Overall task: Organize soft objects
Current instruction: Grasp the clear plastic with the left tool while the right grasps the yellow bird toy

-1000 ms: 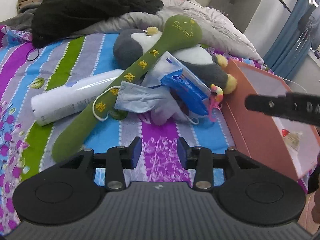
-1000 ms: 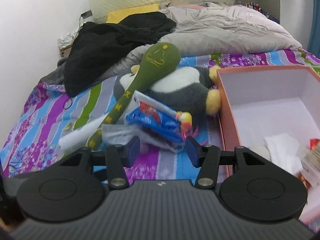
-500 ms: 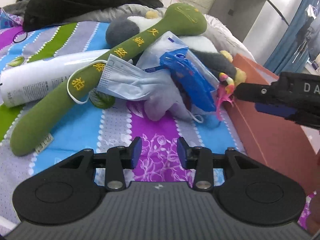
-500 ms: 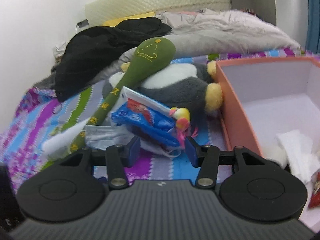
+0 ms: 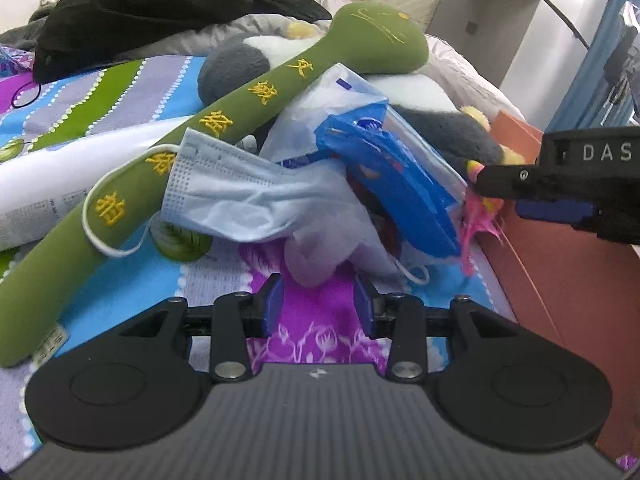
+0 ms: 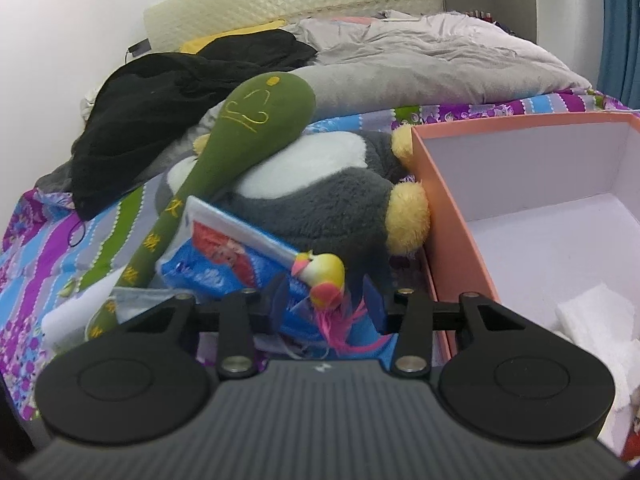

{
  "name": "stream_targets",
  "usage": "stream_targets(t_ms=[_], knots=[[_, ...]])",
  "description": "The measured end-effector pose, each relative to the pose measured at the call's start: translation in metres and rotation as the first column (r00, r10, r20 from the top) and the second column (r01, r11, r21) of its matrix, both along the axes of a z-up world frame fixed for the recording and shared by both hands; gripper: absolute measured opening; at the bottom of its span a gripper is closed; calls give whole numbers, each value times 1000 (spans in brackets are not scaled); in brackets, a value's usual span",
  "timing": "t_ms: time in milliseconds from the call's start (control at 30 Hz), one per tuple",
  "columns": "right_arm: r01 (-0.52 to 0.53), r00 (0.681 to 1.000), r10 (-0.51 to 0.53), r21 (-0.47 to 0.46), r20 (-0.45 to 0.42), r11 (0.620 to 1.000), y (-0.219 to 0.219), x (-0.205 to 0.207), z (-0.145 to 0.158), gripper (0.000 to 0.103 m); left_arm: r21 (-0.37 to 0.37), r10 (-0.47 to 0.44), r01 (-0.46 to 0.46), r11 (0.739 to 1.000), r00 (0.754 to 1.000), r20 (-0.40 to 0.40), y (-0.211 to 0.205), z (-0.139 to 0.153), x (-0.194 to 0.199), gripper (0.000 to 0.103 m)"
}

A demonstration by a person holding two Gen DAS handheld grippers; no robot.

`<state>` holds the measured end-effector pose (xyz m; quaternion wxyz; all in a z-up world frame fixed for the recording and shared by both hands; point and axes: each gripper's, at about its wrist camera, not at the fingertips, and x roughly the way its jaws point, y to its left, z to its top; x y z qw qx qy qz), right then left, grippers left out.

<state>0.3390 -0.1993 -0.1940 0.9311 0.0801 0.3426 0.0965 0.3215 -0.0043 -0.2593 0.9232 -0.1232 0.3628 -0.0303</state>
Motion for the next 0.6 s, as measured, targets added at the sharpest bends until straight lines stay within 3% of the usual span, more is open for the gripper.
stream_targets(t_ms=[133, 267, 333, 600], knots=[[-22, 1000, 22, 2, -3, 1000, 2, 8, -3, 31, -12, 17, -17, 1000, 1000, 11, 0, -1, 11, 42], [-37, 999, 37, 9, 5, 999, 0, 5, 1, 30, -13, 41, -41, 999, 999, -3, 1, -4, 19, 23], [-40, 999, 40, -1, 13, 999, -1, -1, 4, 30, -31, 47, -48, 998, 999, -5, 4, -2, 18, 20], [-56, 998, 56, 0, 29, 998, -5, -42, 23, 30, -76, 63, -64, 995, 998, -16, 14, 22, -19, 18]])
